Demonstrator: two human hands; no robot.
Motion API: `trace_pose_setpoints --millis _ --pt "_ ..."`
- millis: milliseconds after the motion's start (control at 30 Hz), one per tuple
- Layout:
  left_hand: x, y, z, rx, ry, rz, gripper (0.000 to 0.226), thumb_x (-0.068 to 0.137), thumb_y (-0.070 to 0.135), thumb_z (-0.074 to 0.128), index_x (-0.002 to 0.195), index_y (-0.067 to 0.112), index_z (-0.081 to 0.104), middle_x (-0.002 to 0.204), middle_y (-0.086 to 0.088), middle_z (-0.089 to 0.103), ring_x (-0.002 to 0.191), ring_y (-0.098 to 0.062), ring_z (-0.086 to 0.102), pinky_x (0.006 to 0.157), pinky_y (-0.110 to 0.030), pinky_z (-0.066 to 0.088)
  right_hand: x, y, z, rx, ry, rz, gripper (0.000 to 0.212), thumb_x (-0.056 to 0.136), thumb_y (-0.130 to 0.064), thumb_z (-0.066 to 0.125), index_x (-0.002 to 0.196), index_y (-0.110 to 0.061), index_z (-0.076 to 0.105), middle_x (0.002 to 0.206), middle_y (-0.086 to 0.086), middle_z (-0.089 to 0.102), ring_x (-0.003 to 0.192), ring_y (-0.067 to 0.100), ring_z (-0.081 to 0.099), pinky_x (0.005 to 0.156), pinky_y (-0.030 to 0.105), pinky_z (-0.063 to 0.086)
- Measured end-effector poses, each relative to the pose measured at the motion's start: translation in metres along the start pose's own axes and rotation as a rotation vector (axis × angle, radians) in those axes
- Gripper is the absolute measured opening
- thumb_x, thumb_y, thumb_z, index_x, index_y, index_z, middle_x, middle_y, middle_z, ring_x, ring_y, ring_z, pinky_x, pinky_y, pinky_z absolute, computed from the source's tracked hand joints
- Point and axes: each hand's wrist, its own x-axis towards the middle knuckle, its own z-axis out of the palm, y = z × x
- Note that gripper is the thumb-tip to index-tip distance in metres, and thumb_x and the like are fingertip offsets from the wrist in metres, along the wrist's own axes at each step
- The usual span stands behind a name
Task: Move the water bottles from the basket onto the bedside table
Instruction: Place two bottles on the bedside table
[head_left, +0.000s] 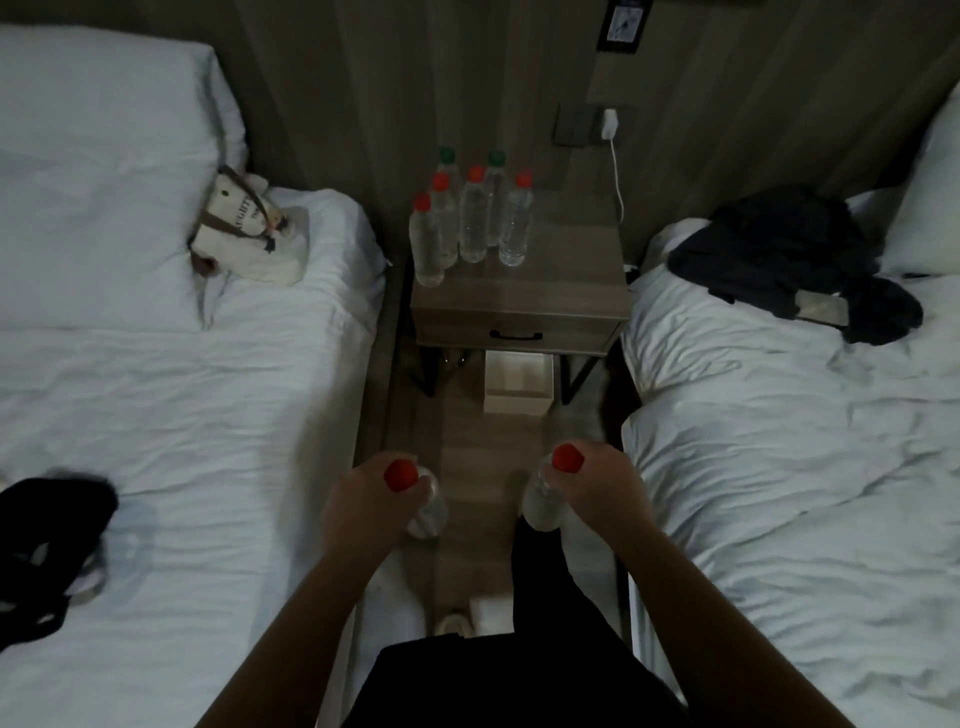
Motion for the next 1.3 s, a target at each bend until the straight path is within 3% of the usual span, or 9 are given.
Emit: trace_pose_setpoints --millis 133,267,367,467,600,767,1000,1167,1300 --pt "0.046 0.037 0.009 -0.024 0.049 0.008 0.028 0.079 0.034 0.071 0.105 0.027 0.065 0.086 0.008 0.062 0.083 -0.012 0.061 0.078 -0.03 0.051 0.058 -0.013 -0.02 -0.026 -0.016 -0.049 0.021 0.075 -0.037 0.071 0.087 -0.022 0.063 0.08 -0.004 0.064 0.072 0.011 0.059 0.062 0.024 0.044" --pt "0.092 0.082 0.021 -0.065 0.098 -0.042 0.026 0.077 0.033 0.072 0.102 0.028 0.066 0.084 0.008 0.063 0.08 -0.01 0.06 0.066 -0.018 0.043 0.12 -0.028 -0.054 -0.02 -0.084 -0.104 0.015 0.08 -0.038 0.068 0.087 -0.035 0.054 0.069 -0.018 0.05 0.062 -0.006 0.047 0.055 0.011 0.032" --pt "0.121 0.112 0.027 -0.064 0.151 -0.066 0.024 0.077 0.034 0.072 0.099 0.026 0.066 0.073 0.013 0.058 0.066 -0.003 0.053 0.056 -0.009 0.034 0.162 -0.033 -0.075 -0.05 -0.111 -0.153 0.024 0.077 -0.046 0.067 0.097 -0.034 0.059 0.08 -0.015 0.057 0.077 0.006 0.057 0.071 0.023 0.045" --pt "0.148 0.136 0.031 -0.102 0.216 -0.103 0.023 0.078 0.031 0.072 0.099 0.024 0.067 0.07 0.014 0.057 0.062 0.003 0.052 0.055 -0.011 0.035 0.202 -0.036 -0.093 -0.08 -0.117 -0.207 0.031 0.074 -0.051 0.065 0.099 -0.033 0.061 0.093 -0.01 0.066 0.088 0.012 0.061 0.08 0.031 0.05" --pt "0.172 0.159 0.031 -0.097 0.269 -0.126 0.025 0.076 0.031 0.072 0.099 0.023 0.067 0.074 0.01 0.06 0.069 -0.009 0.056 0.07 -0.021 0.038 0.237 -0.043 -0.11 -0.085 -0.123 -0.262 0.029 0.077 -0.046 0.065 0.102 -0.033 0.063 0.099 -0.01 0.068 0.094 0.012 0.063 0.084 0.033 0.051" --pt "0.212 0.176 0.029 -0.074 0.272 -0.111 0.02 0.075 0.03 0.072 0.093 0.023 0.066 0.07 0.011 0.057 0.067 -0.008 0.054 0.07 -0.022 0.037 0.272 -0.054 -0.12 -0.063 -0.193 -0.241 0.032 0.081 -0.042 0.066 0.109 -0.029 0.062 0.102 -0.004 0.068 0.096 0.017 0.063 0.086 0.037 0.051" --pt "0.291 0.183 0.024 -0.007 0.226 -0.033 0.028 0.073 0.035 0.074 0.096 0.019 0.067 0.082 -0.003 0.069 0.077 -0.021 0.063 0.07 -0.031 0.049 0.322 -0.087 -0.115 -0.056 -0.188 -0.193 0.028 0.079 -0.042 0.067 0.103 -0.028 0.063 0.098 -0.002 0.069 0.093 0.018 0.064 0.085 0.039 0.052" --pt "0.35 0.188 0.017 0.03 0.143 0.019 0.03 0.074 0.042 0.071 0.097 0.025 0.065 0.083 0.001 0.07 0.079 -0.019 0.065 0.072 -0.033 0.053 0.367 -0.123 -0.103 -0.1 -0.159 -0.113 0.028 0.076 -0.046 0.068 0.099 -0.031 0.062 0.093 -0.007 0.067 0.089 0.015 0.063 0.084 0.038 0.052" --pt "0.392 0.197 0.008 0.044 0.025 0.03 0.023 0.079 0.039 0.068 0.098 0.027 0.065 0.084 0.005 0.065 0.079 -0.014 0.059 0.071 -0.028 0.047 0.404 -0.148 -0.094 -0.12 -0.177 -0.09 0.033 0.077 -0.048 0.067 0.105 -0.03 0.063 0.095 -0.002 0.07 0.09 0.018 0.065 0.082 0.038 0.053"
